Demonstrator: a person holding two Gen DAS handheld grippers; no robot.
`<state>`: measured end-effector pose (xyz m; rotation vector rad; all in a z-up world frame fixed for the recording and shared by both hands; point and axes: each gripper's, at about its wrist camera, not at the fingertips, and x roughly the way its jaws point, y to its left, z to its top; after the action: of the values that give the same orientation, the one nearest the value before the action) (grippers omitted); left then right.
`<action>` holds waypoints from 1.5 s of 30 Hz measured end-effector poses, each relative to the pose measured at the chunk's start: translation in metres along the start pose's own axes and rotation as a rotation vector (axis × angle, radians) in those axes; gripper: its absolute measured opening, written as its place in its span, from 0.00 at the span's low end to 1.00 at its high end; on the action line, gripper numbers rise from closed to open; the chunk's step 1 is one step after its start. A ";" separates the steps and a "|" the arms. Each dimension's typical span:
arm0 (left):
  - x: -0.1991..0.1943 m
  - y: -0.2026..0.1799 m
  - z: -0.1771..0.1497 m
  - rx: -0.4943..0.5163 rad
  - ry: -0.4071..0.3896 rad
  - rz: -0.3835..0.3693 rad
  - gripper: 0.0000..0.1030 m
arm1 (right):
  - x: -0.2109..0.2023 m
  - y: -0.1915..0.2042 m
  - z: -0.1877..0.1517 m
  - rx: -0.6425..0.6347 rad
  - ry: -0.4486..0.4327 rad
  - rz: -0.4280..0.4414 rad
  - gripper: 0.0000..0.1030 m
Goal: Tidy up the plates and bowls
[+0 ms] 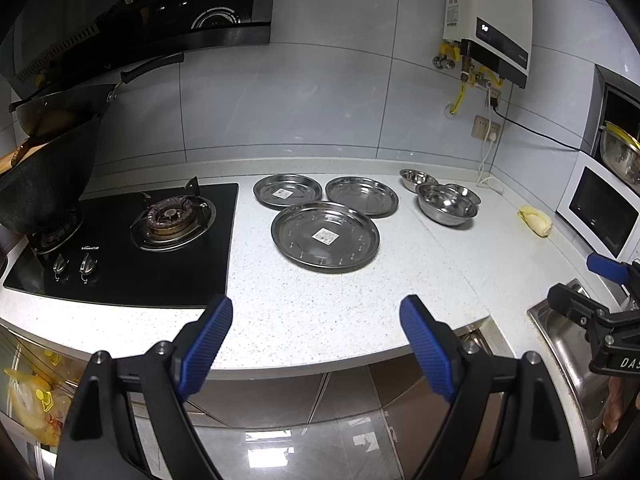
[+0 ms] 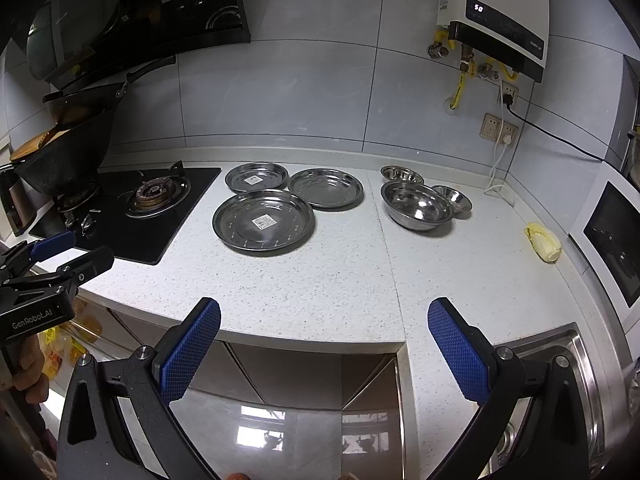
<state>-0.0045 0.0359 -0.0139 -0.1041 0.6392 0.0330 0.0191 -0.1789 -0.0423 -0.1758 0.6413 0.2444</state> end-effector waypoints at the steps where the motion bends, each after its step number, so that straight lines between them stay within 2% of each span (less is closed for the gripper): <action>1: 0.000 0.001 -0.001 0.000 -0.001 0.001 0.83 | 0.000 0.001 0.000 0.001 0.000 0.000 0.99; 12: 0.003 0.014 -0.003 0.003 0.008 -0.007 0.83 | 0.002 0.006 -0.003 0.001 0.002 -0.002 0.99; 32: 0.019 0.051 0.006 0.008 0.054 -0.012 0.83 | 0.016 0.046 0.007 -0.009 0.010 -0.004 0.99; 35: 0.023 0.056 0.013 0.001 0.058 -0.010 0.83 | 0.021 0.053 0.014 -0.016 0.009 0.003 0.99; 40: 0.037 0.056 0.036 -0.010 0.021 0.017 0.83 | 0.035 0.066 0.035 -0.040 -0.018 0.004 0.99; 45: 0.077 0.052 0.069 -0.042 -0.009 0.065 0.83 | 0.062 0.074 0.065 -0.053 -0.065 0.009 0.99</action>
<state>0.0948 0.0945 -0.0089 -0.1231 0.6329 0.1096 0.0840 -0.0824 -0.0352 -0.2152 0.5718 0.2748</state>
